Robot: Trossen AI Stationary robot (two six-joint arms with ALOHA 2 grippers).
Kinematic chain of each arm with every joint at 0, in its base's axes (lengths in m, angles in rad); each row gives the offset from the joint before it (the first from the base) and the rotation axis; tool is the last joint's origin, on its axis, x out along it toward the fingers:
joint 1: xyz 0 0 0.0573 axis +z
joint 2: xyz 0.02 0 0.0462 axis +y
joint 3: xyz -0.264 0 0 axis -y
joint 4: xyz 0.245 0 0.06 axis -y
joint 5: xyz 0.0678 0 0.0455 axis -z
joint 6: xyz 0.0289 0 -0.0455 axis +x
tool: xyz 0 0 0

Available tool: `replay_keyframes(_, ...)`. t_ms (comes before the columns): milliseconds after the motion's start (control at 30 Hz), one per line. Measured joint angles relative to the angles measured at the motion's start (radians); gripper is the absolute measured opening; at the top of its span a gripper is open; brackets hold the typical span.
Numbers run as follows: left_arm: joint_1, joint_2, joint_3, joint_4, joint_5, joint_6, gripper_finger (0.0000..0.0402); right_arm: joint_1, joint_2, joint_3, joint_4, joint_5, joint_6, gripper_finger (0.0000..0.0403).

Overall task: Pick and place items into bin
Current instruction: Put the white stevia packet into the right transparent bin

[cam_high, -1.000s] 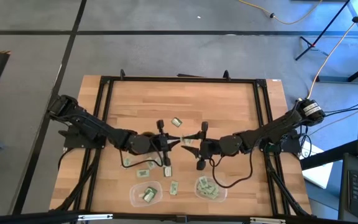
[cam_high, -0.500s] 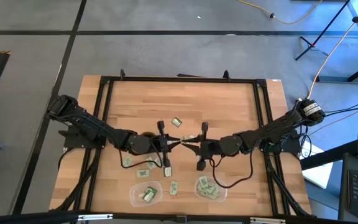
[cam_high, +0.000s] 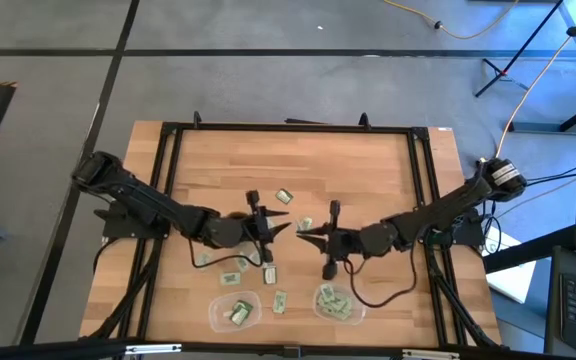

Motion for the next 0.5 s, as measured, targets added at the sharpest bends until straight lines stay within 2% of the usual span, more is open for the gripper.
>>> replay_keyframes(167, 0.000, -0.076, 0.000, -0.214, 0.018, -0.159, 0.0124, 0.067, -0.052, 0.000, -0.251, -0.032, 0.279, 0.0010)
replay_keyframes(300, 0.000, -0.123, 0.000, -0.310, 0.072, -0.224, 0.0117, 0.100, -0.057, 0.000, -0.453, -0.274, 0.587, 0.0012)
replay_keyframes(367, 0.000, -0.137, 0.000, -0.324, 0.108, -0.233, 0.0113, 0.118, -0.039, 0.000, -0.491, -0.373, 0.719, 0.0013)
replay_keyframes(500, 0.000, -0.153, 0.001, -0.331, 0.164, -0.236, 0.0107, 0.158, 0.015, 0.000, -0.553, -0.410, 0.887, 0.0013)
